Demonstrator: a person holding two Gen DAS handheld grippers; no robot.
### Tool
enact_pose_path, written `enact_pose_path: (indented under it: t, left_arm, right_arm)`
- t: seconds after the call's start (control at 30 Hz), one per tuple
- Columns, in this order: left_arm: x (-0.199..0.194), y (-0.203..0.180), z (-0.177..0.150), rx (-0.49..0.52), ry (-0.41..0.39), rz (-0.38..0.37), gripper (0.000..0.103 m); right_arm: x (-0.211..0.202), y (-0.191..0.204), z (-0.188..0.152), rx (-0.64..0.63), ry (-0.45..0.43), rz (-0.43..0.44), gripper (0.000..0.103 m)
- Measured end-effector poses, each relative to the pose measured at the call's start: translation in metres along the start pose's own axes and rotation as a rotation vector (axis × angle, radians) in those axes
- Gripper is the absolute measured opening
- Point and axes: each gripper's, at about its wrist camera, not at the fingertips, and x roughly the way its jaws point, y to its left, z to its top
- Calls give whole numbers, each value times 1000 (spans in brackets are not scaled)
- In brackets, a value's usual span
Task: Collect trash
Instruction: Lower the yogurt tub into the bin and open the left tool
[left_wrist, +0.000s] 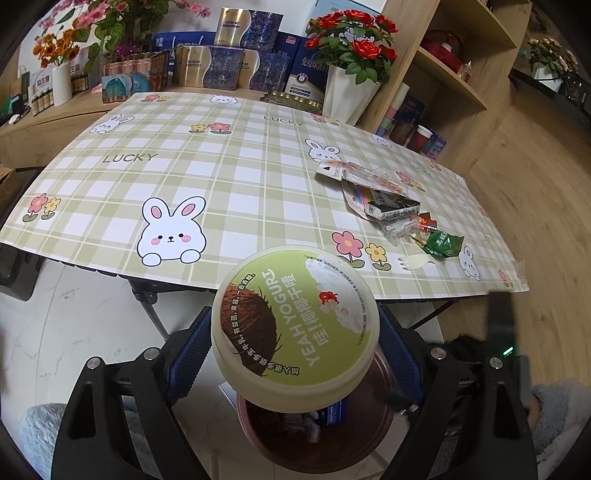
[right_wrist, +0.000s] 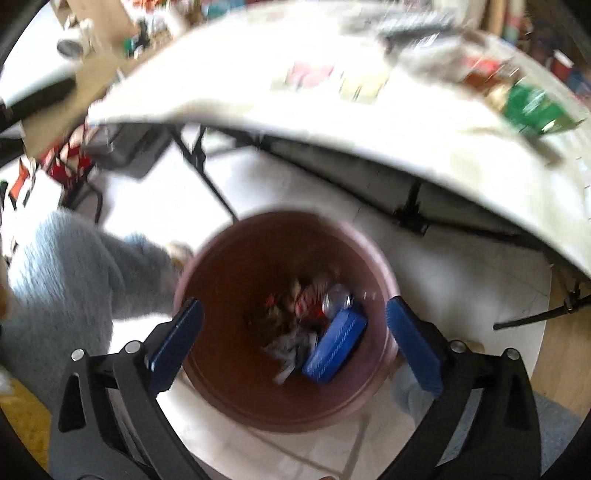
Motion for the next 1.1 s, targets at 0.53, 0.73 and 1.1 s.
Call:
enact_pose_path:
  t: [0.53, 0.73, 1.1]
  left_arm:
    - [21, -29, -29, 106, 93, -31, 84]
    - [38, -40, -40, 148, 170, -46, 84]
    - [59, -52, -56, 187, 283, -72, 88]
  right_arm:
    - [-82, -32, 0, 109, -393, -106, 97]
    - [-89, -51, -5, 180, -425, -166, 97]
    - [-90, -62, -10, 218, -431, -168, 97]
